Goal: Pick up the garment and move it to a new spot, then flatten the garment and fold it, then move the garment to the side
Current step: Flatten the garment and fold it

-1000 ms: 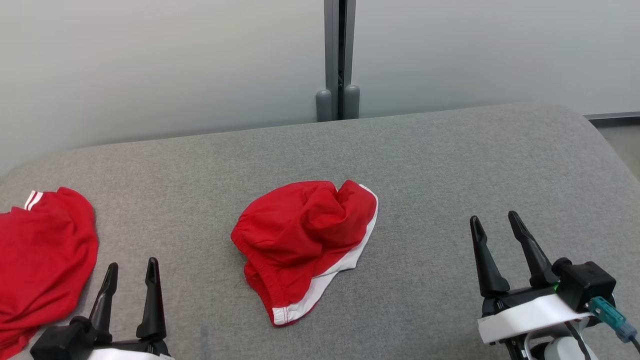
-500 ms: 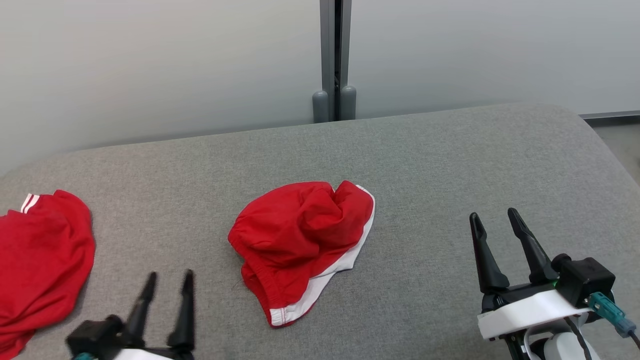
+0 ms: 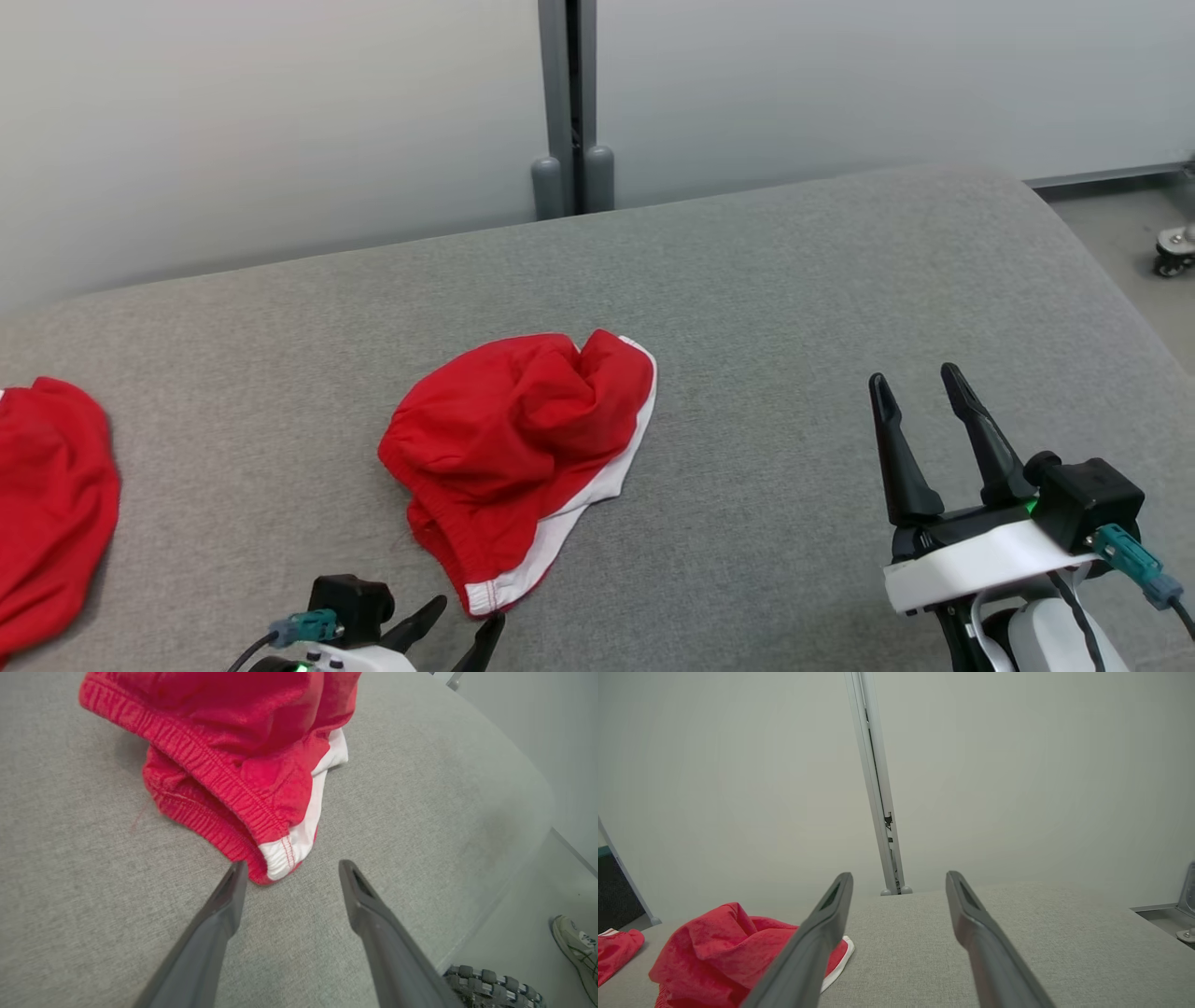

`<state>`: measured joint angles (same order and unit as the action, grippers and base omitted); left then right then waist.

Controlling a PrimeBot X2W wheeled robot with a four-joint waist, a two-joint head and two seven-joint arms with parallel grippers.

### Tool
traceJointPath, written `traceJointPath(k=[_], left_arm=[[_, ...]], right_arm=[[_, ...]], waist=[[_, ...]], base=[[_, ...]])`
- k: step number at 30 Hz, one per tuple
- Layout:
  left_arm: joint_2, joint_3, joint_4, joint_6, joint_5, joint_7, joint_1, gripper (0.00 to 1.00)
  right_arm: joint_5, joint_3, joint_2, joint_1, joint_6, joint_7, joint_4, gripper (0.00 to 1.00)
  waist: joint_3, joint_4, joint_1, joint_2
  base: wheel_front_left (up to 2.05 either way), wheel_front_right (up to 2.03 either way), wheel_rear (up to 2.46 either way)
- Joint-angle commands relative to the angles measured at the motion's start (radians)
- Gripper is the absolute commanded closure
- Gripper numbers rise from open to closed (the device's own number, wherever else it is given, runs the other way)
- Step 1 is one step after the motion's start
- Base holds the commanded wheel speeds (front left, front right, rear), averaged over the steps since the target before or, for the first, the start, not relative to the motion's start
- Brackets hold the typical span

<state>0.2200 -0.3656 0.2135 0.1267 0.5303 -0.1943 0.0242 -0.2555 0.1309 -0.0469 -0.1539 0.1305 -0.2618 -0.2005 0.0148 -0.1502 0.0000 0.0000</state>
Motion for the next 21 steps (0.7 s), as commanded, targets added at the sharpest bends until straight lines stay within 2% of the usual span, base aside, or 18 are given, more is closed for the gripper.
traceJointPath(k=[1, 7, 8, 9, 10, 11, 12, 21], left_arm=[[0.019, -0.021, 0.021, 0.006, 0.013, -0.007, -0.031, 0.0], [0.05, -0.085, 0.081, 0.004, 0.072, -0.008, -0.083, 0.0], [0.054, -0.096, 0.086, 0.004, 0.083, -0.013, -0.089, 0.05], [0.062, -0.103, 0.091, 0.004, 0.091, -0.014, -0.097, 0.25], [0.07, -0.107, 0.093, 0.004, 0.1, -0.014, -0.104, 0.38], [0.076, -0.109, 0.095, 0.004, 0.107, -0.013, -0.109, 0.72], [0.079, -0.111, 0.095, 0.004, 0.115, -0.012, -0.111, 1.0], [0.118, -0.124, 0.059, 0.004, 0.146, -0.027, -0.12, 1.0]], right_arm=[[-0.006, -0.001, -0.006, -0.007, 0.0, -0.005, 0.003, 0.0], [-0.008, -0.001, -0.006, -0.016, 0.0, -0.005, 0.009, 0.0], [-0.01, -0.002, -0.007, -0.017, 0.0, -0.005, 0.01, 0.0], [-0.01, -0.001, -0.007, -0.017, 0.0, -0.005, 0.011, 0.0], [-0.009, -0.003, -0.007, -0.017, 0.0, -0.005, 0.013, 0.0], [-0.008, -0.004, -0.006, -0.016, 0.0, -0.005, 0.014, 0.0], [-0.008, -0.005, -0.006, -0.015, 0.0, -0.005, 0.016, 0.0], [-0.012, -0.015, -0.006, -0.007, 0.0, -0.005, 0.017, 0.0]], waist=[[0.011, -0.021, 0.0, 0.0], [0.035, -0.056, 0.0, 0.0], [0.038, -0.06, 0.0, 0.0], [0.041, -0.063, 0.0, 0.0], [0.043, -0.066, 0.0, 0.0], [0.045, -0.068, 0.0, 0.0], [0.046, -0.07, 0.0, 0.0], [0.05, -0.063, 0.0, 0.0]], base=[[0.0, 0.0, 0.0], [0.0, 0.0, 0.0], [0.0, 0.0, 0.0], [0.0, 0.0, 0.0], [0.0, 0.0, 0.0], [0.0, 0.0, 0.0], [0.0, 0.0, 0.0], [0.0, 0.0, 0.0]])
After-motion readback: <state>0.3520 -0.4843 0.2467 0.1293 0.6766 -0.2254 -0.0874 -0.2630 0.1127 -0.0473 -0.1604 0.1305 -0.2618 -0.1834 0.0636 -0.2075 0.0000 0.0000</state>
